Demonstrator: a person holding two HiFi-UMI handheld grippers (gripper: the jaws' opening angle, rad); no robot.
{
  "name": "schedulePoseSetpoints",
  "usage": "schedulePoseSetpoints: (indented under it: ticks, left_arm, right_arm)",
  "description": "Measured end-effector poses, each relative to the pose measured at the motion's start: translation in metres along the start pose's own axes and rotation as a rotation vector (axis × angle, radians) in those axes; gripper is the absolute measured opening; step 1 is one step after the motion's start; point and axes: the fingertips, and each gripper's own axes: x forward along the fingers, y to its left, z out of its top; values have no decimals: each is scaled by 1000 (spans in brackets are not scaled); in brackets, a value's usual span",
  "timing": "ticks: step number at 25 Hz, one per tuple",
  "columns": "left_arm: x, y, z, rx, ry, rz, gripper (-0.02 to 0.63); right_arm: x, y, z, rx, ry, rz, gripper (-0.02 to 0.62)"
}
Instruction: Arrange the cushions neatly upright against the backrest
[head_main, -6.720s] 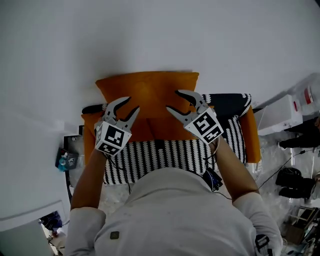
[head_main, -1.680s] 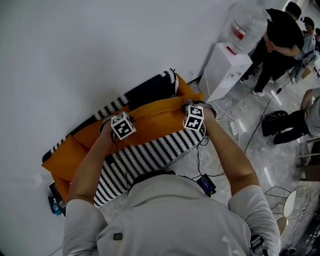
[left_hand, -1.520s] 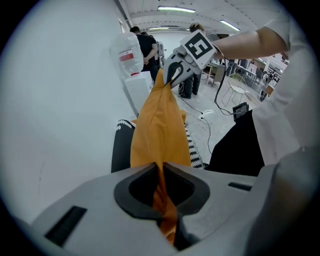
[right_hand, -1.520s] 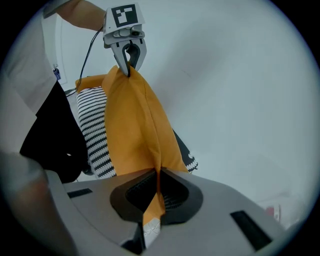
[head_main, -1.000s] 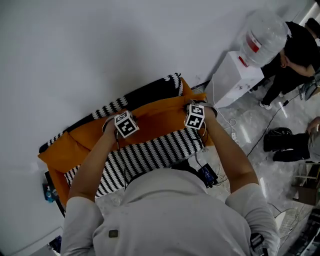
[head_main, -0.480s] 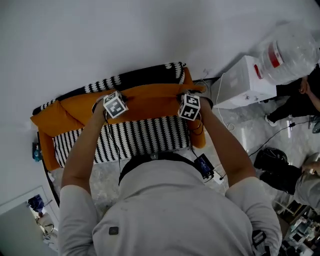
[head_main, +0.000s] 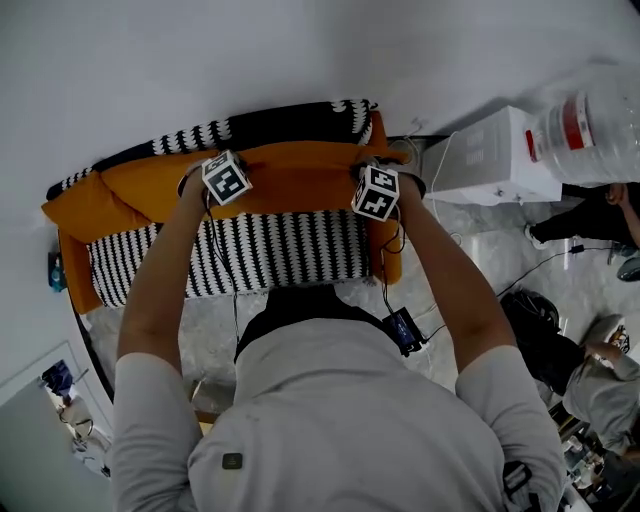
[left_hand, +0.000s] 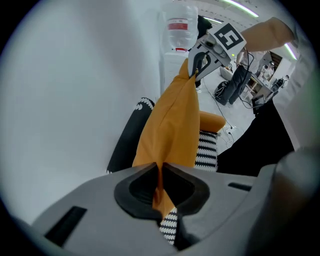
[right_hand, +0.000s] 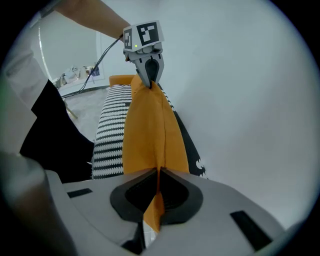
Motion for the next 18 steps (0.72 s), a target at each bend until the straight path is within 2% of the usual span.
schedulePoseSetpoints:
  ticks: [10, 13, 18]
  left_arm:
    - [52, 47, -27, -81, 33, -42, 29]
    - [53, 65, -28, -95, 5, -41, 26]
    - [65, 68, -33, -103, 5, -78, 25]
  right_arm:
    - [53, -32, 22, -20, 30, 41, 29]
    - [65, -40, 30, -9, 24, 61, 29]
    - [90, -46, 24, 2, 57, 85, 29]
